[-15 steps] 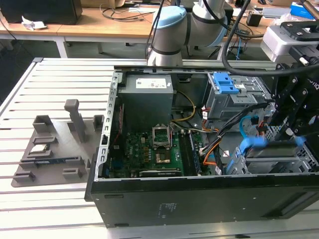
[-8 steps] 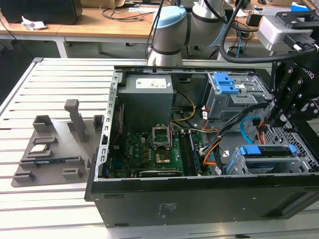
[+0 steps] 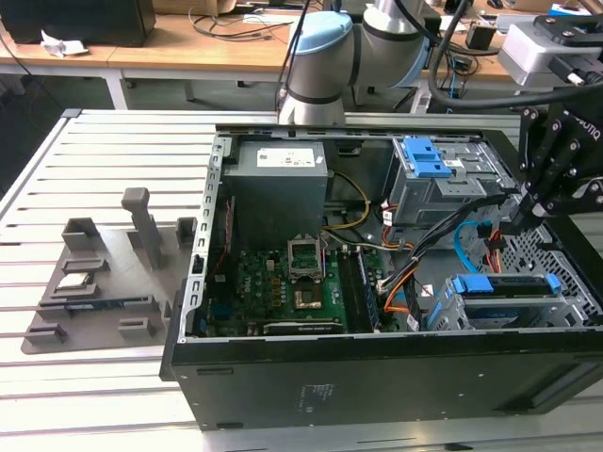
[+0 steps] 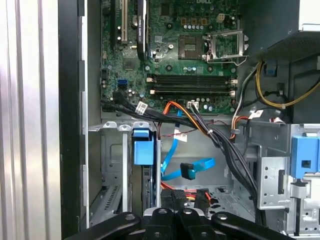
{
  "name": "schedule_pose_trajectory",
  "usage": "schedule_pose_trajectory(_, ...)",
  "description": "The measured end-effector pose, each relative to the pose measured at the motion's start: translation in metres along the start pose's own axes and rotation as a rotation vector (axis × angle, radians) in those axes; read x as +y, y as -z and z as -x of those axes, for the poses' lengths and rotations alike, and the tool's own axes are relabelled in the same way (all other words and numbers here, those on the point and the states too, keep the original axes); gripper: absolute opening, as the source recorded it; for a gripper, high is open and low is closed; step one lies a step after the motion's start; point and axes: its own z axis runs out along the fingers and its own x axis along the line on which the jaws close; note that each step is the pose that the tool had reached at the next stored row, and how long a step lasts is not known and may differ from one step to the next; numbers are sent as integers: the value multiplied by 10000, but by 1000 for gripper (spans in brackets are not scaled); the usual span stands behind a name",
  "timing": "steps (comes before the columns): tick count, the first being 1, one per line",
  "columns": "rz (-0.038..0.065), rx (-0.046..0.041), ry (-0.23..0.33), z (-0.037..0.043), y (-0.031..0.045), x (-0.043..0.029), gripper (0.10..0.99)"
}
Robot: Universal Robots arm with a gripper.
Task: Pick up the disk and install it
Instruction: 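Insert the disk into the insertion slot, then insert the first disk wire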
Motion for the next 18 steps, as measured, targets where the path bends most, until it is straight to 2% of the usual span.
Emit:
schedule_pose_trajectory(3,28,5,-2,1,-1,-30,106)
schedule_pose_trajectory(10,33,10,-2,0,-1,-34,106)
schedule_pose_trajectory(11,35,14,-1,0,-1,-38,235)
schedule_pose_trajectory(12,42,211,-6,93,-48,-106,361)
schedule_pose_trajectory(13,71,228,-6,143,-124,-203,361)
schedule_pose_trajectory(15,82,230,-6,165,-165,-250,361)
schedule_pose_trajectory(18,89,290,-5,285,-271,-263,361)
